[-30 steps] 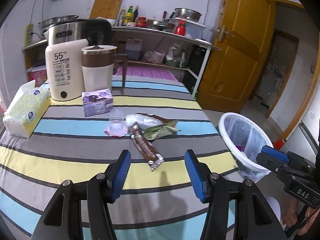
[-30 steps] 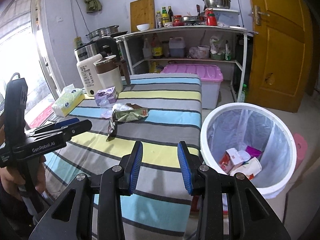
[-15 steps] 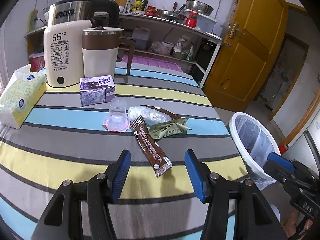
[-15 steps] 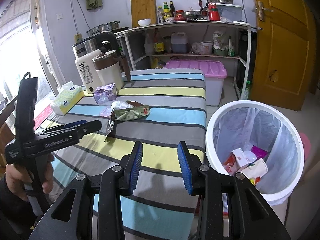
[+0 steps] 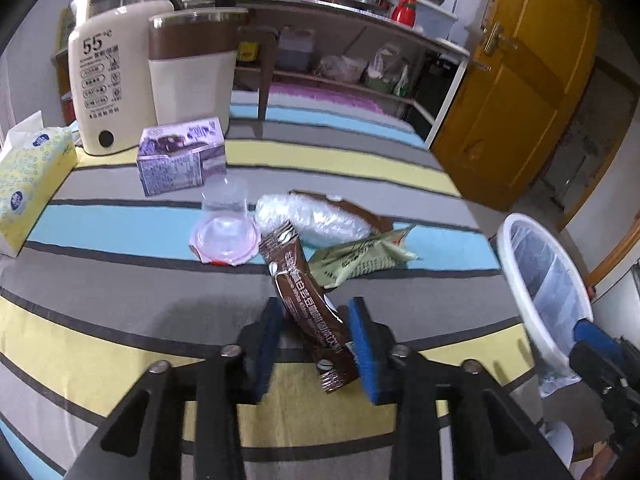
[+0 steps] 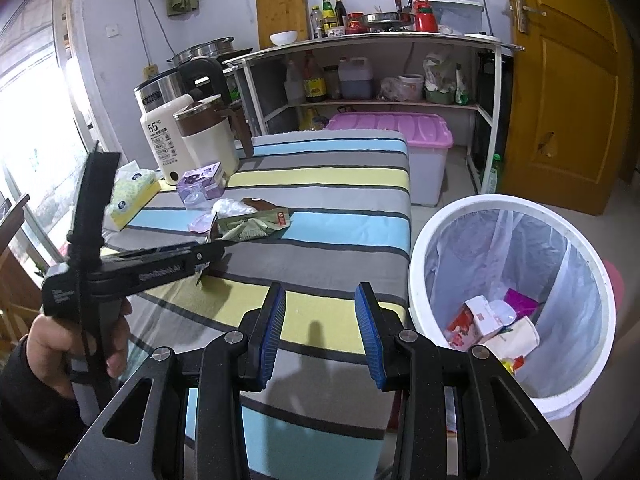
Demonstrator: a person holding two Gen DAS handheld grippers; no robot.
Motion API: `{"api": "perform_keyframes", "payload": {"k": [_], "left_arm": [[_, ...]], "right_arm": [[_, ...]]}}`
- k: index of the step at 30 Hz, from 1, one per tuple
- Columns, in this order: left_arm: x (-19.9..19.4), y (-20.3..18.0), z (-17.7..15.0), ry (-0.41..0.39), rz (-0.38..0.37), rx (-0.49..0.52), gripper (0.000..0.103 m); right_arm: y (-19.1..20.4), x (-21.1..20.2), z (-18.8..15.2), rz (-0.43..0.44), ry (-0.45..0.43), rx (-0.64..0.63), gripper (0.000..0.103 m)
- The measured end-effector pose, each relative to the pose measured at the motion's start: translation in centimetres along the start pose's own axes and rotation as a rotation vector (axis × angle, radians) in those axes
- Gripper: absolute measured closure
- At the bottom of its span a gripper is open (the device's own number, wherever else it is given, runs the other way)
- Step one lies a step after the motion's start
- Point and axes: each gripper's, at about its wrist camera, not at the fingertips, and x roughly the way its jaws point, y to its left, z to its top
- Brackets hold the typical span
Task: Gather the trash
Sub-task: 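Grasp the brown coffee stick with the left tool while the right tool grasps the white plastic bag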
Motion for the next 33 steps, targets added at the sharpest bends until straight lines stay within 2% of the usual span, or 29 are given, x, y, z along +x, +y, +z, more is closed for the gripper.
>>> {"api": "perform_keyframes", "payload": {"k": [7, 11, 23, 33], "left_arm": [[-1.0, 0.7, -0.6, -0.018, -0.012, 0.014, 0.080], [-2.1, 1.4, -1.3, -0.026, -0.024, 0.015, 0.082], [-5.6, 4.1, -2.0, -0.093, -0.026, -0.007, 0.083], [-6.1, 6.4, -1.9, -0.112, -0.028, -0.041, 0.083]], "right_arm": [[0.3, 0.4, 0.6, 0.003, 0.000, -0.011, 0.066], [1.2, 0.9, 1.1, 0.014, 0.004, -0.033, 0.066], [4.9, 3.8, 3.2, 0.078, 0.019, -0.104, 0.066], [7.5, 9.1, 6.8, 0.075, 0.048, -0.224, 0.066]]}}
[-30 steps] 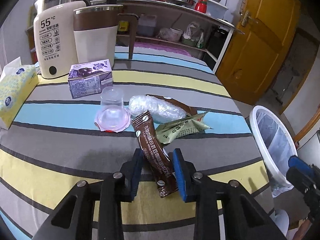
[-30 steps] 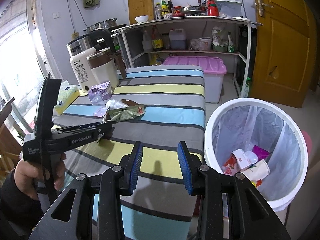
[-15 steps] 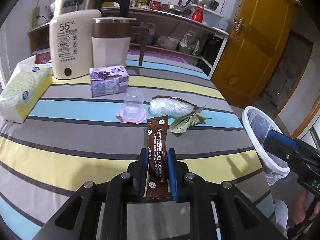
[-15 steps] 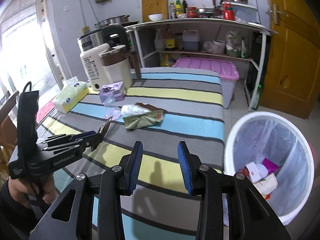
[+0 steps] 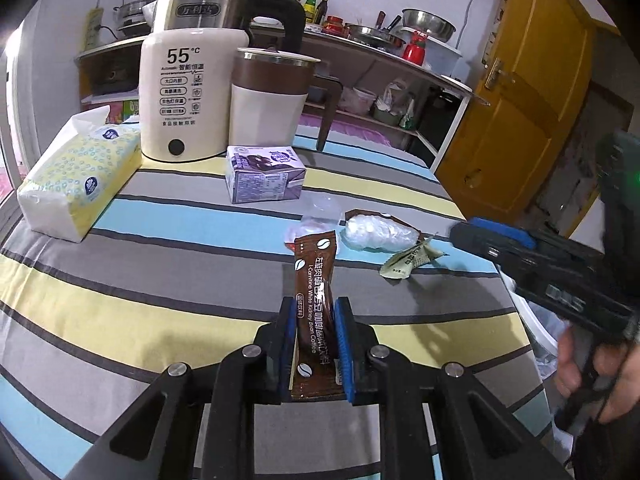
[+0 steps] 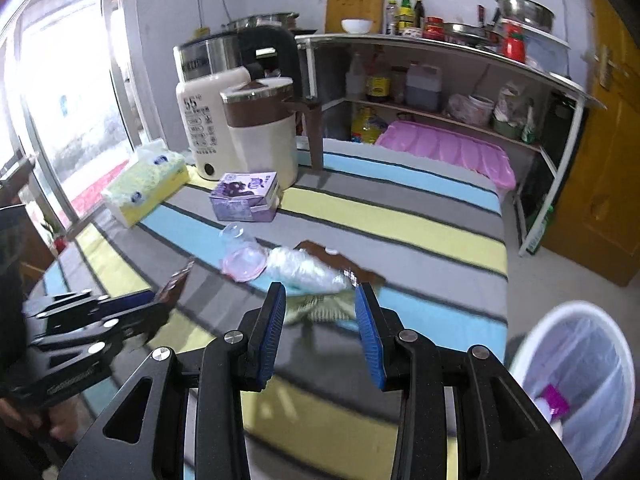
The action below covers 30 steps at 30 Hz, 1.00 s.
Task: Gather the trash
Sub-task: 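Grasp the brown coffee stick with the left tool while the right tool grasps the white plastic bag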
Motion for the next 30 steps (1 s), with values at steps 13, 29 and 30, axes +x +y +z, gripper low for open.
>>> {"api": "perform_keyframes", "payload": {"k": [13, 29, 30], "left_arm": [[0.7, 1.6, 0.2, 0.012, -0.017, -0.023, 0.083], [1.1, 1.9, 0.2, 0.018, -0.023, -0.032, 0.083], [1.0, 1.9, 0.3, 0.016, -0.021, -0.032, 0.083]], "right_arm": [[0.4, 7.4, 1.0, 0.045, 0.168, -0.164, 0.066], [1.2, 6.2, 1.3, 0.083, 0.135, -0.107, 0.082], [1.1, 5.5, 1.3, 0.081, 0.118, -0.093, 0.082]]}}
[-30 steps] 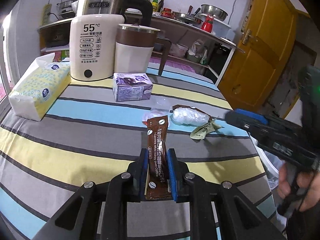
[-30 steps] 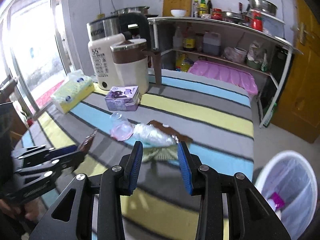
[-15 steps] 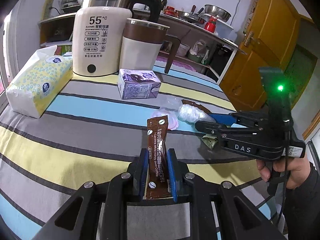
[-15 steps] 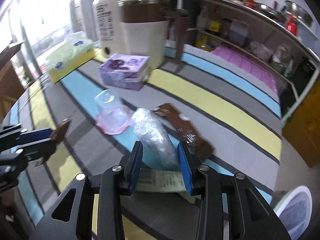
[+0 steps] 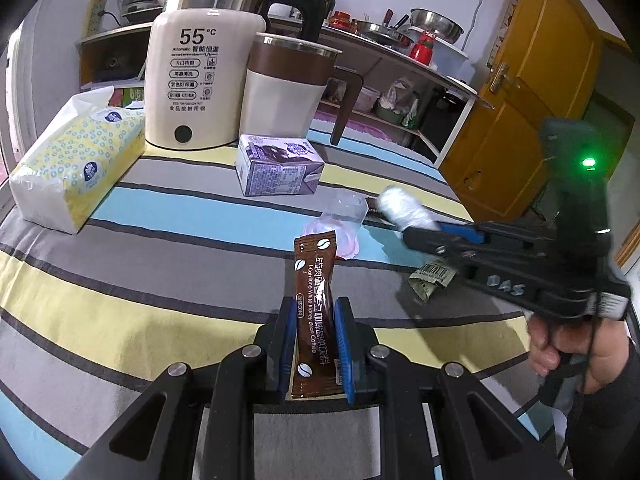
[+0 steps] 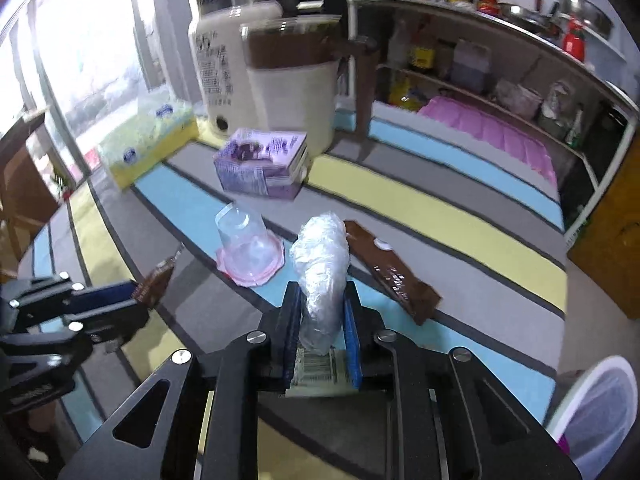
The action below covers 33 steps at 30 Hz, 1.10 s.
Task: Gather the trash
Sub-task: 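Grasp the brown coffee stick with the left tool while the right tool grasps the white plastic bag, then carry the coffee stick and plastic bag over the trash bin with both tools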
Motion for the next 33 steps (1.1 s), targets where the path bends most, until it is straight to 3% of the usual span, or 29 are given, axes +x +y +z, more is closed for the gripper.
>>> {"api": "perform_keyframes", "payload": {"k": [6, 18, 33], "left_arm": [[-1.2, -1.3, 0.1, -0.020, -0.005, 0.020, 0.083], [-3.1, -7.0, -0.6, -0.032, -0.064, 0.115, 0.083], [-2.7, -13.4, -2.1, 0.009, -0.137, 0.225, 0.083]], "right_arm": [[0.2, -4.0, -0.9, -0.008, -0.077, 0.060, 0.082], [-0.7, -11.0, -6.5, -0.028, -0.146, 0.181, 0.082], [-3.3, -15.6, -11.1, -0.100, -0.188, 0.284, 0.082]]}}
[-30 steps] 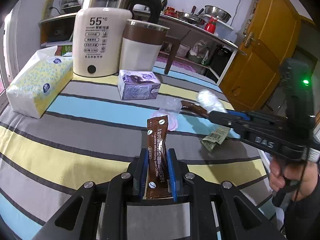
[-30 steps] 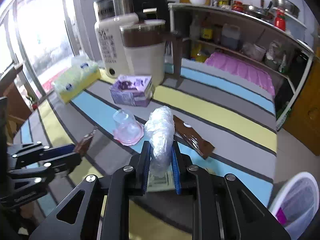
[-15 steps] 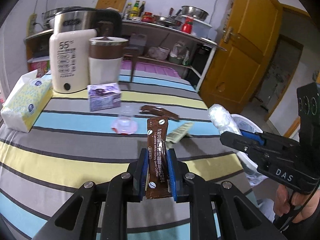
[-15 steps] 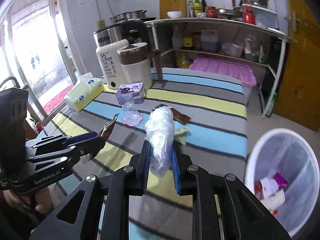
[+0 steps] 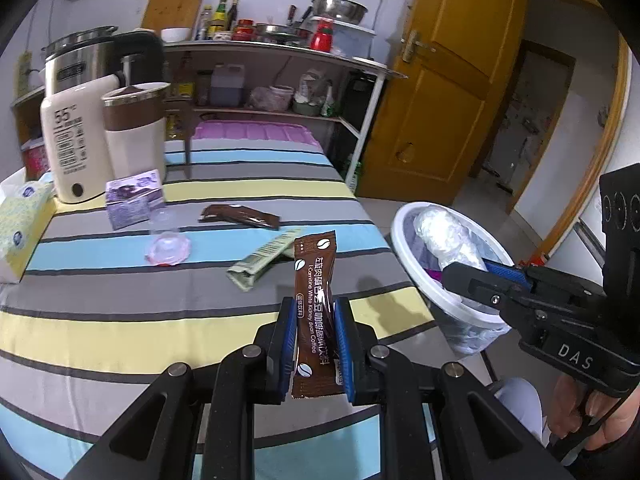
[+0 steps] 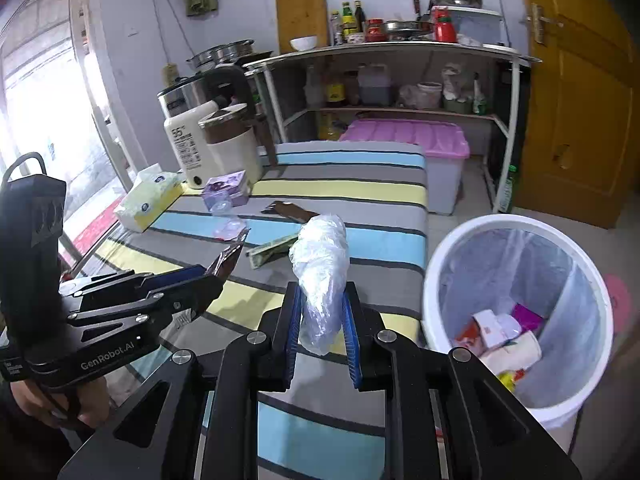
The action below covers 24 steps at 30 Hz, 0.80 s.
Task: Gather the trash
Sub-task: 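Carry the coffee stick and plastic bag over the trash bin with both tools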
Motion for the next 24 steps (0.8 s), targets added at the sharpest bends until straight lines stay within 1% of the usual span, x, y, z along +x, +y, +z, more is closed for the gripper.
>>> {"api": "perform_keyframes", "payload": {"k": [9, 14, 24], "left_arm": [[1.4, -2.6, 0.9, 0.011, -0.034, 0.046, 0.083], [2.4, -4.4, 1.5, 0.015, -0.066, 0.081, 0.083], [5.4, -8.9, 2.5, 0.040, -0.161, 0.150, 0.083]], "right_arm": [[-2.9, -1.8, -0.7, -0.051, -0.023, 0.045, 0.082], [-4.8, -2.6, -1.2, -0.086, -0.031, 0.074, 0.082], [-9.7, -3.9, -2.5, -0.181, -0.027, 0.163, 0.082]]}}
